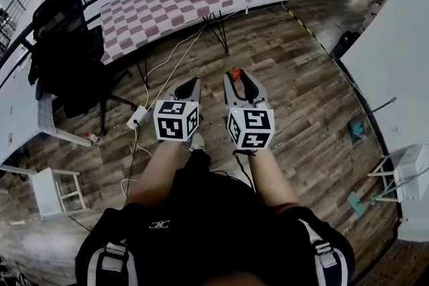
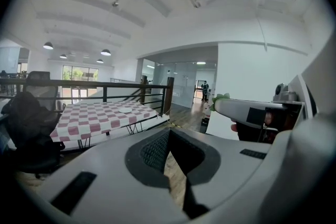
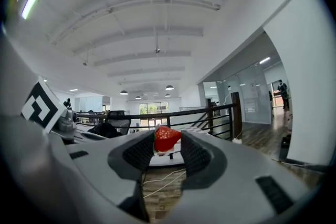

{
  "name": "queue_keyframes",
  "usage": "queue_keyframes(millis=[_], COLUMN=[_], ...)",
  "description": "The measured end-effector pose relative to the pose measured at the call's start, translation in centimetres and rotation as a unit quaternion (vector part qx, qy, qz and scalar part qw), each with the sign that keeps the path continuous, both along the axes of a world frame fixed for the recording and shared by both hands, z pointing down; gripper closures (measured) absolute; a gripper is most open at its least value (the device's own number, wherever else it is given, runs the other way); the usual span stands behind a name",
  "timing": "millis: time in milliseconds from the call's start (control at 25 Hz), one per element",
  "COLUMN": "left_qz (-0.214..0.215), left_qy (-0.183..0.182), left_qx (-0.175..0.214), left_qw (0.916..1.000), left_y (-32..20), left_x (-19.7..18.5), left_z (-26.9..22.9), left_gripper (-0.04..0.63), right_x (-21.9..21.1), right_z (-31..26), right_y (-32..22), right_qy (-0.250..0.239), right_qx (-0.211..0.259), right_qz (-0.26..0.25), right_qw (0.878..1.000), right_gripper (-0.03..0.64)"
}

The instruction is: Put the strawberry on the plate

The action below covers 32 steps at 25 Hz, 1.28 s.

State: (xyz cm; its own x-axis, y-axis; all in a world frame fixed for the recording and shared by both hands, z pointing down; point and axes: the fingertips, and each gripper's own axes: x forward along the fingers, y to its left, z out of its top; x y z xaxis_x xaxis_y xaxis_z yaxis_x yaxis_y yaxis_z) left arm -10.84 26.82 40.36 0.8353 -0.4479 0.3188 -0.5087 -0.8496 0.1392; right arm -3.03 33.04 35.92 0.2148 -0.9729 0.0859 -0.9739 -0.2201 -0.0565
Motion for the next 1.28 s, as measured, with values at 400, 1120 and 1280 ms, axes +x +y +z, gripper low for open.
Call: queue_keyframes(millis=[400, 1120, 1280], left_qz=[0.025, 0.035, 0.024], left_qy=[0.023, 0.019, 0.011], left_qx=[-0.013, -0.038, -0.047], left_qw=[0.9993, 0.9985, 0.9985], left_y=[-12.4, -32.9, -35.2], left_x=[5.7, 10.3, 10.7], left_z=[-0.4, 2.1, 3.3], left_gripper=[0.597, 0.597, 0.597], right_x=[4.9, 9.7, 10.7], right_z=[-1.1, -0.1, 0.9], right_y=[-11.7, -32.3, -35.2], right_qy=[0.028, 0.031, 0.024], right_qx=[-0.006, -0.016, -0.024], right_qz=[0.023, 0.029, 0.019], right_qw=[0.999, 0.999, 0.999], right_gripper=[0.454, 0.454, 0.454])
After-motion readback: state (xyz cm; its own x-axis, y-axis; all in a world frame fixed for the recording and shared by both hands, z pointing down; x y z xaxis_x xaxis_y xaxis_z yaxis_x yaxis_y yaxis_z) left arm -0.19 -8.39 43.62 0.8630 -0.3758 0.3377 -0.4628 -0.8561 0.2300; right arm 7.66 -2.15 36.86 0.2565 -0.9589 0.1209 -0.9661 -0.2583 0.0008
